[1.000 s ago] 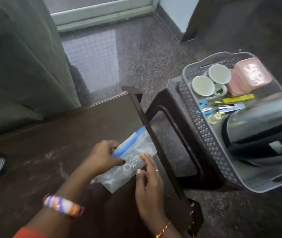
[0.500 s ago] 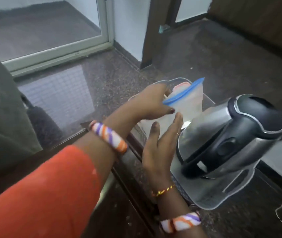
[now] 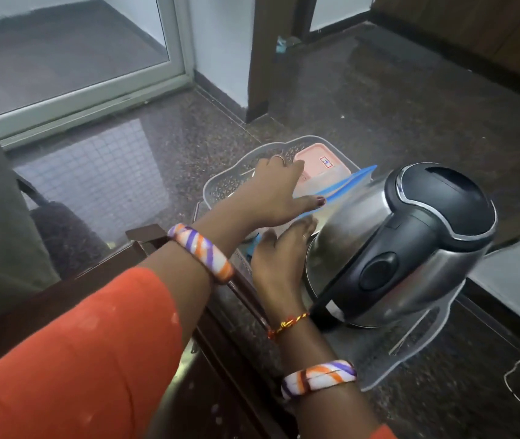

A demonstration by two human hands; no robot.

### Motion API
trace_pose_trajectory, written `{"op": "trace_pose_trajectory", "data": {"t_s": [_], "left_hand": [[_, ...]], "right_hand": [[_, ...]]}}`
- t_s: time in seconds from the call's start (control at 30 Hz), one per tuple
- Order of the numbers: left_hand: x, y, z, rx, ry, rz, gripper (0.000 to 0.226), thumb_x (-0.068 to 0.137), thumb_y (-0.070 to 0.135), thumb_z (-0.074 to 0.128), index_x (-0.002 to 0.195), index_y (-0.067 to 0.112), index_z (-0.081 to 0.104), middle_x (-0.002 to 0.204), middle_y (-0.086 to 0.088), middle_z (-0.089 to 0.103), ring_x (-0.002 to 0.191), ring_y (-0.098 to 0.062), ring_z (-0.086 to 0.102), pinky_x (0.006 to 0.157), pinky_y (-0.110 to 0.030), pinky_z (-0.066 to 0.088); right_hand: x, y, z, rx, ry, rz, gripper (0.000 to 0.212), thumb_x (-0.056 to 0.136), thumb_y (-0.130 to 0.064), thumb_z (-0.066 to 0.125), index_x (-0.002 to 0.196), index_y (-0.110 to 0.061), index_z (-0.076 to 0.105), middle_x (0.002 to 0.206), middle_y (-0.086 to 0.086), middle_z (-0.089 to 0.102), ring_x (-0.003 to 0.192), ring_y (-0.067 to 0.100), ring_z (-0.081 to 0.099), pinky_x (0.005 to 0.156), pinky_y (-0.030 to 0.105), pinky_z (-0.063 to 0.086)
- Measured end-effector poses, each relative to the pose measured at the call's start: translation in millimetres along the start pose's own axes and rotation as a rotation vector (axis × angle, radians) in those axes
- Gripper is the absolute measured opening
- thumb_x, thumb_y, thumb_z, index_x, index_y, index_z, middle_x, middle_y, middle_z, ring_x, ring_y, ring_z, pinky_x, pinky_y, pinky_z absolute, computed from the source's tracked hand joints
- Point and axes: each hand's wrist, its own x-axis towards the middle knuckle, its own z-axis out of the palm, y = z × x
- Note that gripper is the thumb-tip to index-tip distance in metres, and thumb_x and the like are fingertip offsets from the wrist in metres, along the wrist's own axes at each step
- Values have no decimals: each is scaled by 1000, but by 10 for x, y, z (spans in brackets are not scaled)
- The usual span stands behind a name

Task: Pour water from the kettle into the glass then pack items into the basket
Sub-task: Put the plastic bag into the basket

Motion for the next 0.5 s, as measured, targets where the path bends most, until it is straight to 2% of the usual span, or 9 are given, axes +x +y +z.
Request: {"op": "trace_pose_trajectory", "data": {"t_s": [0.1,0.23,0.37,0.43,0.5], "left_hand": [[-192,-59,-33,-159,195,-26,53,85,41,55,128,11,47,130,-16,50,127,-33,39,104,-39,32],[-537,-130,-36,-309,377,-89,44,85,30,58,125,11,55,130,-13,55,123,-28,47,107,-37,35],[-830,-170,10,-387,383,-136,33,87,12,55,120,12,59,127,-9,57,121,-22,50,101,-27,36],[-952,-184,39,-392,369,-145,33,87,6,53,119,13,60,126,-8,57,119,-21,51,96,-22,36],[-1052,-205,52,-397,358,-160,34,87,2,50,118,13,61,126,-8,58,117,-22,52,95,-24,38]], "right_hand": [[-131,63,-10,-3,-33,-41,67,93,-2,38,141,10,-7,155,24,-8,145,25,-7,110,16,-10],[-375,54,37,25,-42,-54,63,94,-1,34,142,8,-7,155,20,-9,145,20,-8,93,-4,-17],[-605,30,81,20,-44,-158,63,93,-6,31,142,6,-7,155,21,-10,141,13,-11,102,2,-14],[-687,34,94,-1,-41,-205,63,92,0,33,142,6,-6,154,21,-10,137,9,-14,104,2,-14],[-748,38,105,-28,-24,-241,62,91,0,31,142,6,-4,155,21,-9,136,8,-14,102,-1,-16]]}}
